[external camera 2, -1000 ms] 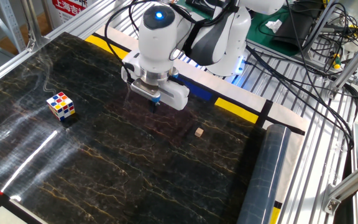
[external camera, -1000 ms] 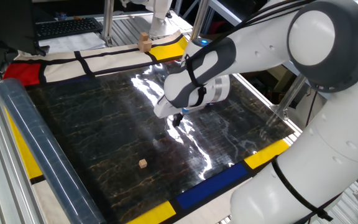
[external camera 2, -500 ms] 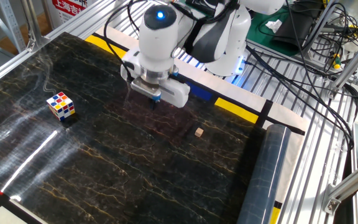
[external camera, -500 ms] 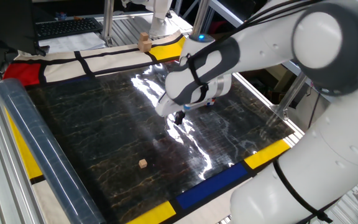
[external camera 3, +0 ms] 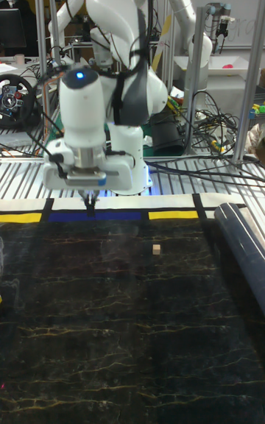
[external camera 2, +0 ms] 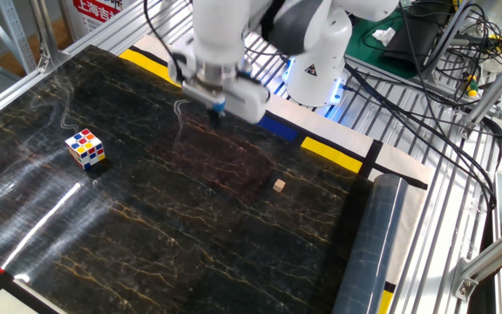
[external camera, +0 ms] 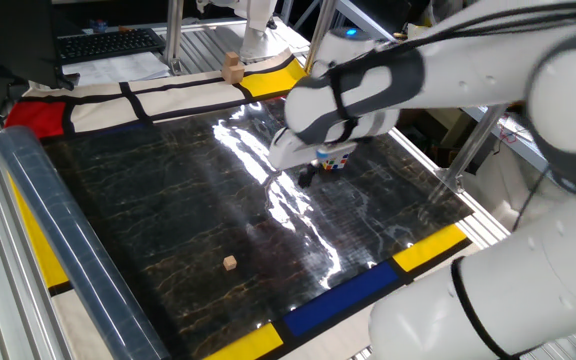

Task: Hold a small block with the gripper and sweep it from left to right on the table

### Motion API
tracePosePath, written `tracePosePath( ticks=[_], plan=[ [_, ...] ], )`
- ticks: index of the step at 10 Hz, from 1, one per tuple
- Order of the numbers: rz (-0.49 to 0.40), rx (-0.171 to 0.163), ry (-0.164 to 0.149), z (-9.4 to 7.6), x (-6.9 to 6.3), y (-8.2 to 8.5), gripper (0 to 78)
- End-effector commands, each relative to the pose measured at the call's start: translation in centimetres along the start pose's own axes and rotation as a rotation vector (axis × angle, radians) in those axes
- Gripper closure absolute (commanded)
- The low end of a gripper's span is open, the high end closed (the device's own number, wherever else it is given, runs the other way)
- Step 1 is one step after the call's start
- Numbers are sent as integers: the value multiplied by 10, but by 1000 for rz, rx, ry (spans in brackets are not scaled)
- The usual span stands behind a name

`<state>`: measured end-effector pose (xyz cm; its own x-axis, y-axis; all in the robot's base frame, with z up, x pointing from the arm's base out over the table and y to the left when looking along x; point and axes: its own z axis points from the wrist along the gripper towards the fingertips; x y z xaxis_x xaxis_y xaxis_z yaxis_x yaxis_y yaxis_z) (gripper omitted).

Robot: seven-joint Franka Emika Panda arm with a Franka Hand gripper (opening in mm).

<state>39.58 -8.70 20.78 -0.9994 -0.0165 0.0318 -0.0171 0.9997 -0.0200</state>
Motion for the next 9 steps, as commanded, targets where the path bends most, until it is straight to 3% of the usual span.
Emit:
tracePosePath(
  ticks=[1,5,9],
  plan=[
    [40,-14,-33,-48,38,-26,765],
    [49,-9,-51,-49,39,-24,765],
    [45,-7,-17,-43,34,-18,765]
  ],
)
